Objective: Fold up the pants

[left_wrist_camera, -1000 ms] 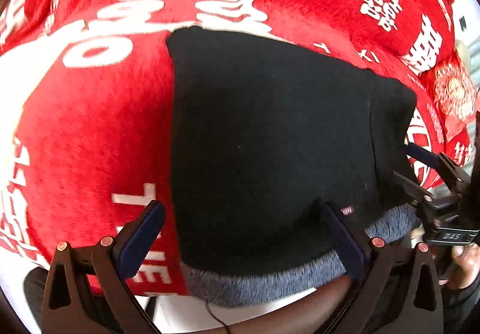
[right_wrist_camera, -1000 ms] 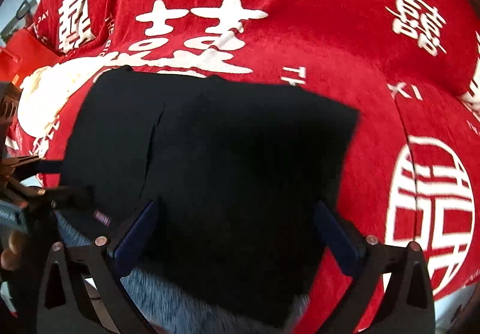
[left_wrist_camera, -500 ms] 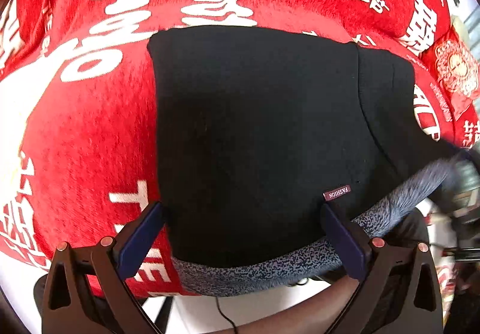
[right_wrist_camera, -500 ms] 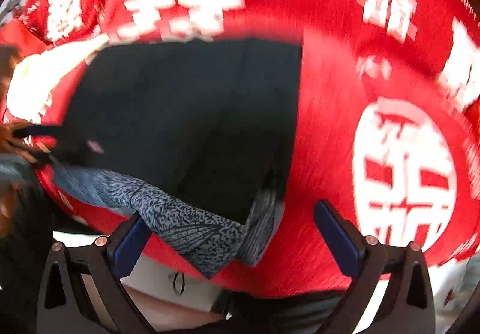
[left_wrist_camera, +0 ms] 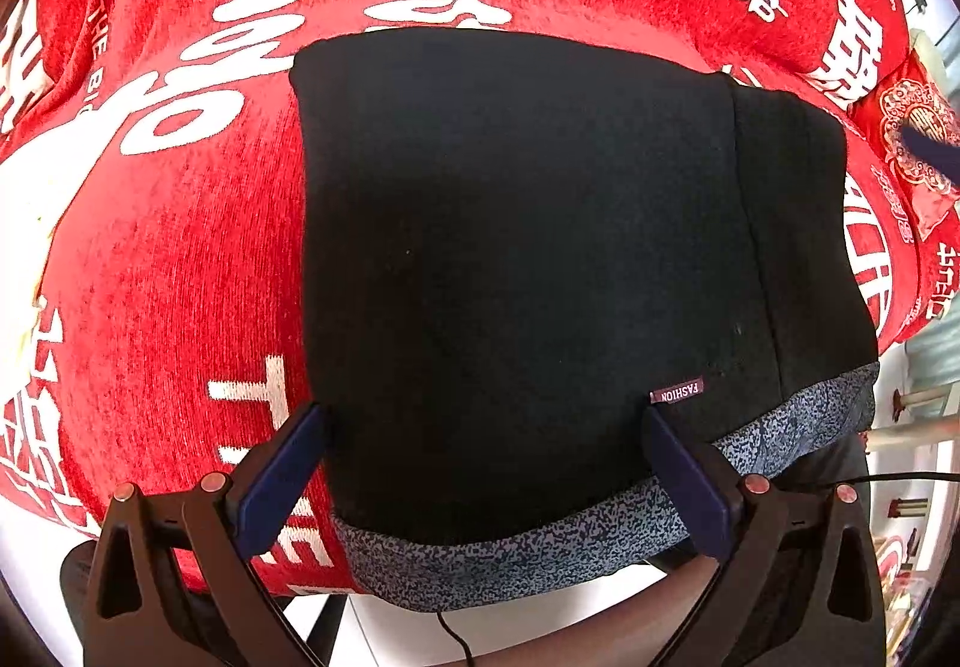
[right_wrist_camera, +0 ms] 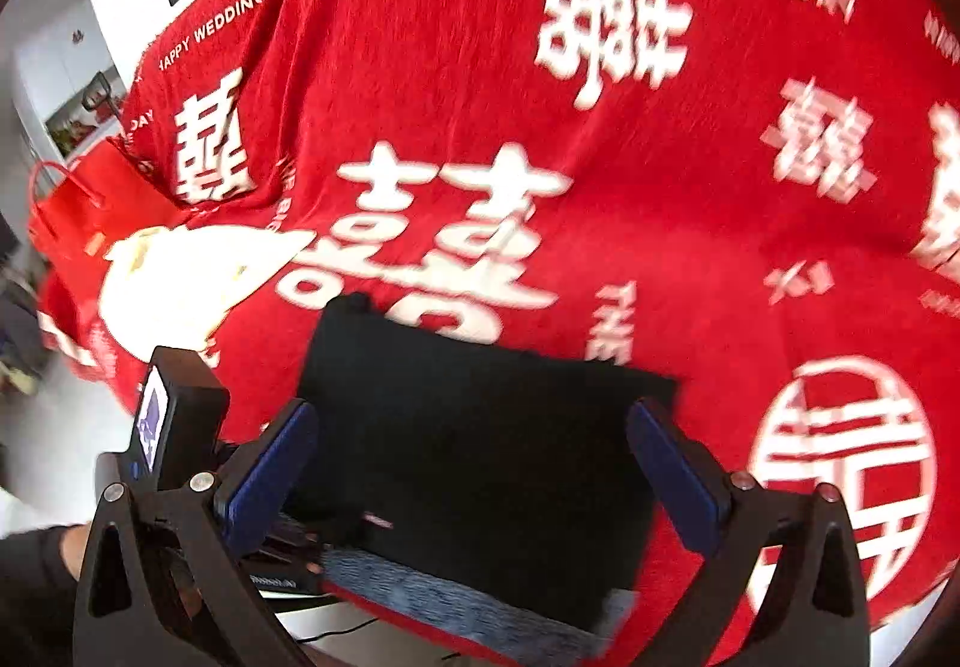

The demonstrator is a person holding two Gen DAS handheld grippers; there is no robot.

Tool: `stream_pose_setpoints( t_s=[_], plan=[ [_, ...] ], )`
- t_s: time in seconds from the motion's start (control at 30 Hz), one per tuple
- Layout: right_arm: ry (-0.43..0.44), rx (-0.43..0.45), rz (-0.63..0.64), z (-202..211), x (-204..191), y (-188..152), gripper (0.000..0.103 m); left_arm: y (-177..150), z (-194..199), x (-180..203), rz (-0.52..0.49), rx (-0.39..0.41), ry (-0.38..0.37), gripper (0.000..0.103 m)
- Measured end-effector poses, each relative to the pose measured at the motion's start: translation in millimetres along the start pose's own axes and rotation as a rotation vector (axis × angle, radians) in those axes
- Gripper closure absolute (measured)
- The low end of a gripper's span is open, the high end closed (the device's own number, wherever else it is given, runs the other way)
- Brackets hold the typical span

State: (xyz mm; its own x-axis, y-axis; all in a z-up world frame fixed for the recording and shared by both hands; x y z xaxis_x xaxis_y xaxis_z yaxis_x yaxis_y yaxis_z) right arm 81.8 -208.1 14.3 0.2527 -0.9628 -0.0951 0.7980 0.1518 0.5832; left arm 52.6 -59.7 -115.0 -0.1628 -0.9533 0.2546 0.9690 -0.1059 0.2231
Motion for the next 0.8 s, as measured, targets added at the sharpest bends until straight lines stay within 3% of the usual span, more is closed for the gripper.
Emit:
stream_pose_setpoints(
  t_s=[0.1, 0.17, 0.2, 0.3, 0.47, 0.67, 0.8],
  plan=[
    [0.020, -0.106, -0.023, -45, 0, -22, 0.000, 0, -1, 0, 0.001, 0.000, -0.006, 0.000],
    [-0.043, -0.268, -0.062, -91, 17, -53, 0.000, 1, -2, 2, -0.006, 0.001, -0.008, 0.000],
    [-0.064, -0.304, -0.059, -105, 19, -62, 0.000, 2, -2, 2, -0.005, 0.005, 0.001, 0.000],
    [-0.144, -0.272, 0.016, -107, 14, -57, 0.000, 3, -4, 2, 0.001, 0.008, 0.003, 0.000],
    [-0.117, -0.277, -0.055, -109, 20, -54, 0.000, 3, -5, 3, 0.002, 0.017, 0.010, 0.000],
    [-0.165, -0.307, -0.041, -112, 19, -53, 0.000, 2, -5, 3, 0.007, 0.018, 0.019, 0.000],
    [-0.154, -0.363, -0.066, -100, 18, -53, 0.000, 3, -5, 2, 0.011, 0.018, 0.021, 0.000]
  ],
)
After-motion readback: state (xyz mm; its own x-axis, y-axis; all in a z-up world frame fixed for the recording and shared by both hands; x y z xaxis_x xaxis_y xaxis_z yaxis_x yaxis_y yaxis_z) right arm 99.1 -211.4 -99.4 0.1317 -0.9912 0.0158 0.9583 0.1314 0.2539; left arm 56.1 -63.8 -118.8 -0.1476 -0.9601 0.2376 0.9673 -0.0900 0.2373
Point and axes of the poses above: each gripper's, at about its wrist camera, not at the fingertips, and z roughly against the way its jaws point, x to its right, y to its top, the point moved 9 cm from there along -z, roughly the way its jaws point, and after that the axes turned 12 degrees about z, right-handed, at the moved point
